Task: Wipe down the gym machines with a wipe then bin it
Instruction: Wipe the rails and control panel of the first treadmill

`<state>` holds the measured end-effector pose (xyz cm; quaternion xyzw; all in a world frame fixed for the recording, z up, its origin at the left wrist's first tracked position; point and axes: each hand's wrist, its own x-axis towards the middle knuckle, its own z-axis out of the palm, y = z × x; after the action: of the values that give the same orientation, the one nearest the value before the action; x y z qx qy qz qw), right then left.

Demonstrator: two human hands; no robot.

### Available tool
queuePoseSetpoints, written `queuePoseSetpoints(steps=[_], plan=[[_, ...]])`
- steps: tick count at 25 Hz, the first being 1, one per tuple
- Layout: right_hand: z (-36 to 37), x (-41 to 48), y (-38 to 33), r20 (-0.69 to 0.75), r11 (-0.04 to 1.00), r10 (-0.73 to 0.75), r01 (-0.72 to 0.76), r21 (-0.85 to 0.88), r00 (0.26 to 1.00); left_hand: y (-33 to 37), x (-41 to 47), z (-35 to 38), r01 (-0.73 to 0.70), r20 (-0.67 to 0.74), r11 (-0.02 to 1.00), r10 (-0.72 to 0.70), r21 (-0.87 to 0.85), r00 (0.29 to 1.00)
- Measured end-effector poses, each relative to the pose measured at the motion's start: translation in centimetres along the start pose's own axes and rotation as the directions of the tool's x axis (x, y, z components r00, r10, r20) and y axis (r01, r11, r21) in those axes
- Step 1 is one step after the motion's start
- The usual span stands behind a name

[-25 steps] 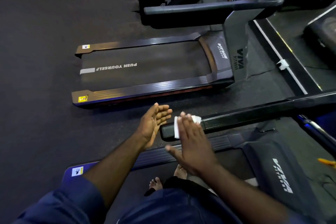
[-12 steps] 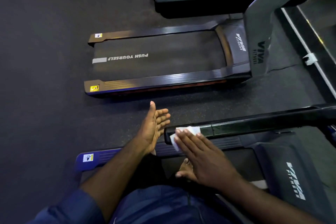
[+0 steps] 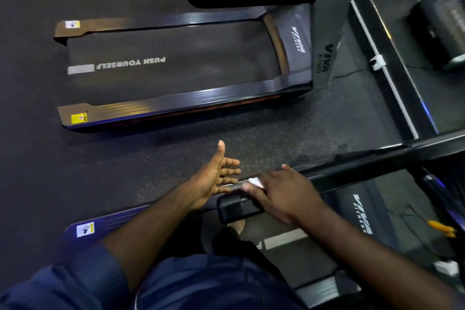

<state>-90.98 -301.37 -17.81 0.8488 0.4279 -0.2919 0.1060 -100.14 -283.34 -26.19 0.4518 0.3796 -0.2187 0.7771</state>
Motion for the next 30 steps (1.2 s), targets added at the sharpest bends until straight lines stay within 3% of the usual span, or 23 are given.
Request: queuePoseSetpoints(steps=[2,5,7,10,11,15,19,23,27,30], plan=[[-1.1,2.6,-1.0,0.151,0.995,0.100,-0.097,-0.027,0.983,0.4,0.8,0.3,0.033,0.034,0.999,-0.035,0.041,0.999],[-1.1,1.6,-4.6,0.132,0.983,-0.116,0.095,0.155,0.984,1.6,2.1,0.6,0.088,0.107,0.990,-0.100,0.110,0.989],[-1.6,0.0,-2.3,0.160,0.975,-0.119,0.085,0.207,0.980,2.3,2.6,0.7,0.109,0.168,0.980,-0.137,0.167,0.976],[-1.6,1.9,3.6,0.238,0.986,0.157,-0.164,0.008,0.959,3.3,3.4,1.8,0.102,0.218,0.962,-0.160,0.255,0.963],[-1.6,2.7,3.7,0.293,0.983,0.181,-0.180,-0.031,0.939,3.6,3.5,2.4,0.097,0.221,0.956,-0.162,0.277,0.962],[-2.1,2.7,2.5,0.371,0.999,0.012,-0.029,0.041,0.928,4.4,4.5,5.4,0.092,0.225,0.943,-0.170,0.319,0.960],[-3.3,4.4,9.2,0.497,0.987,0.154,-0.110,-0.116,0.854,5.4,5.9,8.3,0.068,0.235,0.896,-0.188,0.438,0.954],[-4.4,2.1,12.4,0.515,1.000,-0.002,-0.008,0.018,0.857,5.6,6.8,11.4,0.081,0.197,0.877,-0.194,0.473,0.961],[-5.2,2.4,17.0,0.476,0.992,0.104,-0.056,-0.114,0.873,6.2,7.6,14.4,0.064,0.188,0.852,-0.187,0.520,0.964],[-4.2,1.1,17.4,0.449,0.997,-0.066,0.072,0.002,0.891,6.3,8.4,16.7,0.036,0.182,0.827,-0.166,0.561,0.969]])
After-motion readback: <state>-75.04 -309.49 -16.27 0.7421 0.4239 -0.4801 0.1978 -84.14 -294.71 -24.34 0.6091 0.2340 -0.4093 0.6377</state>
